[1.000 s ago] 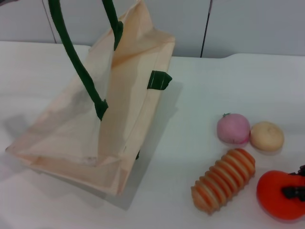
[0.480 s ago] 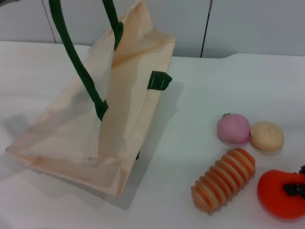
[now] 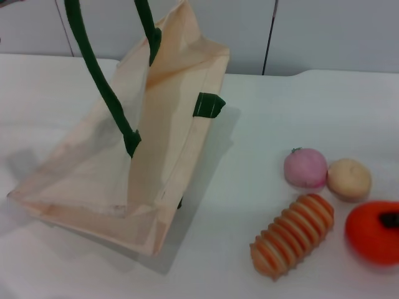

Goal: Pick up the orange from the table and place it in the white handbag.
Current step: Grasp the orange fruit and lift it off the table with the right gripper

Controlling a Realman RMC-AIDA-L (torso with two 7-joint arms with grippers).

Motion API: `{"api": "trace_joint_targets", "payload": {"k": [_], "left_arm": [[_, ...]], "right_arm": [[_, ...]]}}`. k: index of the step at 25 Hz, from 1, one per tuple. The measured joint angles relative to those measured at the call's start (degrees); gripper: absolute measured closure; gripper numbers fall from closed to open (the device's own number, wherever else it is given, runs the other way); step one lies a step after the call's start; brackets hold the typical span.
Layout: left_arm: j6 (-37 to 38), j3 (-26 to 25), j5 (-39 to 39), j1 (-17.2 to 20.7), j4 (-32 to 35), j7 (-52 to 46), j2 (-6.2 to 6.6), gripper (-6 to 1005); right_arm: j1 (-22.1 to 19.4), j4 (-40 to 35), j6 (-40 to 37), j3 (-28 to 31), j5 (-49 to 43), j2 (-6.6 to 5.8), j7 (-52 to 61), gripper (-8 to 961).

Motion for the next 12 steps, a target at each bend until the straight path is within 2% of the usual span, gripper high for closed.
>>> {"api": "trace_joint_targets", "payload": {"k": [7,12], "left_arm": [[0.1,0.0,0.0,0.0,0.0,0.0,0.0,840],[0.3,0.0,0.0,-0.3,0.0,-0.7,0.0,838]], "right_arm": [[0.0,-2.3,0.7,4.8,1.4,0.05,-0.5,772],[0.5,-5.0,2.0,5.4,7.2,0.13,-0.3,771]]}}
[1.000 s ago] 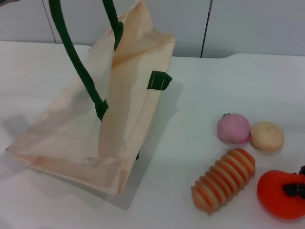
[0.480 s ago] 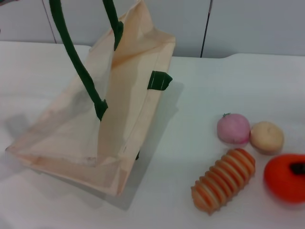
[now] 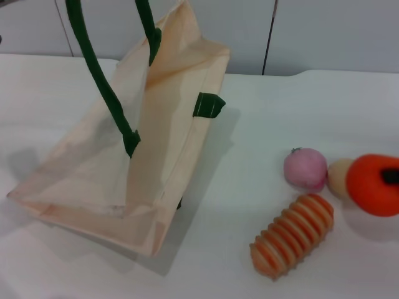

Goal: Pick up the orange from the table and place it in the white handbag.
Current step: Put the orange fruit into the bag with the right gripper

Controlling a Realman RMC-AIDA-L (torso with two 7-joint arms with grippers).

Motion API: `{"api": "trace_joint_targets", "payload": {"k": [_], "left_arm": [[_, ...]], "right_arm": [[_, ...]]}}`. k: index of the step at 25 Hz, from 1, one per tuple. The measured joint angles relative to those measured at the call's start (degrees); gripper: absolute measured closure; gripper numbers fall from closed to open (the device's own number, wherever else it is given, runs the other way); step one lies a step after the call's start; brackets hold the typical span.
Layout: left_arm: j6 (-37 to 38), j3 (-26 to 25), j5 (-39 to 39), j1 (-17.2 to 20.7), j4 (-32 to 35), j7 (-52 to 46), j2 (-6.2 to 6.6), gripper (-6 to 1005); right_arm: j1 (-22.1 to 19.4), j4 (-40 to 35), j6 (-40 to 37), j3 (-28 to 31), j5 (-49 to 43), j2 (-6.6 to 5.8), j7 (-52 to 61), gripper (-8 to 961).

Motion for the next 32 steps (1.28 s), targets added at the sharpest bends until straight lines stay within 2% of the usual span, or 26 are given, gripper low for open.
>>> {"api": "trace_joint_targets", "payload": {"k": [6,13,22,32], "left_arm": [[0.4,0.0,-1.0,-0.6,0.5,-0.6,0.0,835],[0.6,0.1,-1.4,-1.3,0.9,-0.8,0.05,832],[0.8,0.1,-1.4,-1.6,2.4,-0.8,0.19,829],[0.2,0.1,-0.9,-1.6,4.4,-0.2,0.51,825]], "right_arm": [[4.4,1.3,0.4,-1.3,4.2,0.16,0.0,781],[11.3,7.9,-0.6,-7.3,7.6,0.26,-0.3,791],[17.5,14.5,-6.8,-16.3,14.8,0.35,-0.4,791],[22.7,21.2,-13.5,-19.7,20.2,0.29,-2.5,792]]}}
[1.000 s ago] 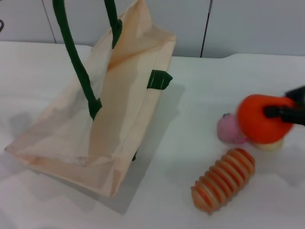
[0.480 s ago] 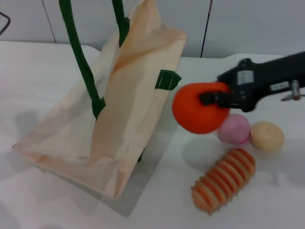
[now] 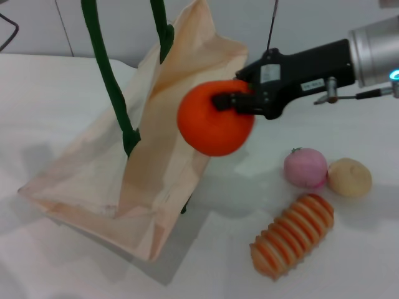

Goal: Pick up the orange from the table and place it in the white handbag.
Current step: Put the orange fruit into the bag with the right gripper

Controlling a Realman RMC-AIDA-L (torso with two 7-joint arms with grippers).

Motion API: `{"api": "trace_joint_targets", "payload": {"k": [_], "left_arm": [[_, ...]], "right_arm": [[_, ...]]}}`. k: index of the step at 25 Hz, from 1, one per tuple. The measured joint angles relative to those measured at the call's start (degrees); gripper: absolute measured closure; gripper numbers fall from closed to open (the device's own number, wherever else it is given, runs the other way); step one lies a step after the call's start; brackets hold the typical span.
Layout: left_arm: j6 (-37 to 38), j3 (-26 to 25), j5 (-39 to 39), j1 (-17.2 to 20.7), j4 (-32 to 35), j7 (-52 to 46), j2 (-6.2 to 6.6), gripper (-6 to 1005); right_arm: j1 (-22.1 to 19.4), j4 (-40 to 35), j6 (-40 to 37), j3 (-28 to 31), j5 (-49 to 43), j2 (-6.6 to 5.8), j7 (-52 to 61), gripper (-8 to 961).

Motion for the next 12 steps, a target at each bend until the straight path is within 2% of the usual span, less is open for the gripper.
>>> {"api": "trace_joint_targets", "payload": {"k": [12], "left_arm": [[-1.6,0.0,1.7,-0.2,1.9,0.7,0.18,820]], "right_arm": [[5.2,8.7,-10.5,-6.7,4.8,0.25,-2.8,794]]}}
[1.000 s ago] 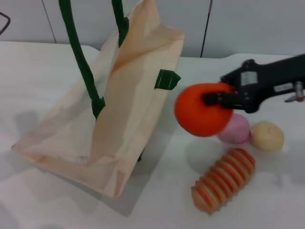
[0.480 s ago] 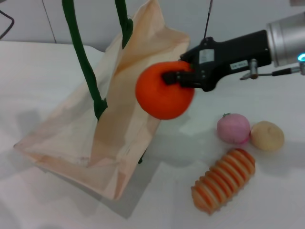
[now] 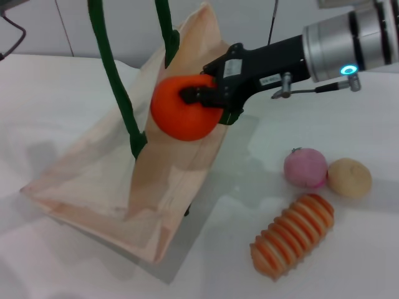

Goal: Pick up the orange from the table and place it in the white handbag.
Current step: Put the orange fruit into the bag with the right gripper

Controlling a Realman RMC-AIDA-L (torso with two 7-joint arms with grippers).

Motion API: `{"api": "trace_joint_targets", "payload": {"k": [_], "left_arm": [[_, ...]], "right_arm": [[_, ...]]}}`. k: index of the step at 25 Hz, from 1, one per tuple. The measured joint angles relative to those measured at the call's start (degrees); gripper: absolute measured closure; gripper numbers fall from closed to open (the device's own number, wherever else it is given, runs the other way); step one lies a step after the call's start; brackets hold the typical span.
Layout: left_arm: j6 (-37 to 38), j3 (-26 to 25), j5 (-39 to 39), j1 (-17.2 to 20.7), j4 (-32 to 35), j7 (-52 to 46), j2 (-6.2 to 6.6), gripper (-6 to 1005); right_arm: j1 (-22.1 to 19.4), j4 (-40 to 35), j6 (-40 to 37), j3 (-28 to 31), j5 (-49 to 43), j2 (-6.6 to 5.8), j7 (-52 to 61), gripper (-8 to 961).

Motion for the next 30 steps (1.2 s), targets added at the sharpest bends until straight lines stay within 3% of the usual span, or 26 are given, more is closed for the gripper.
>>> {"api": "trace_joint_targets", "payload": {"k": [8,16,30], "left_arm": [[-0.5,0.0,1.4,-1.1,0.6,0.4,0.09,816],[-0.5,0.0,1.4,-1.2,0.6,0.4,0.1,813],[-0.5,0.0,1.4,-2.7,0.6,-0.1,0.09,807]], "right_arm": [[3.8,6.4,-4.2,-0.9,0.5,0.51,-3.0,796],[4.5,8.0,-6.4,-4.2,8.7,0.56,-5.5,797],[4.3,10.6,-24.1,-13.8,15.0,0.86,-5.5,797]]}}
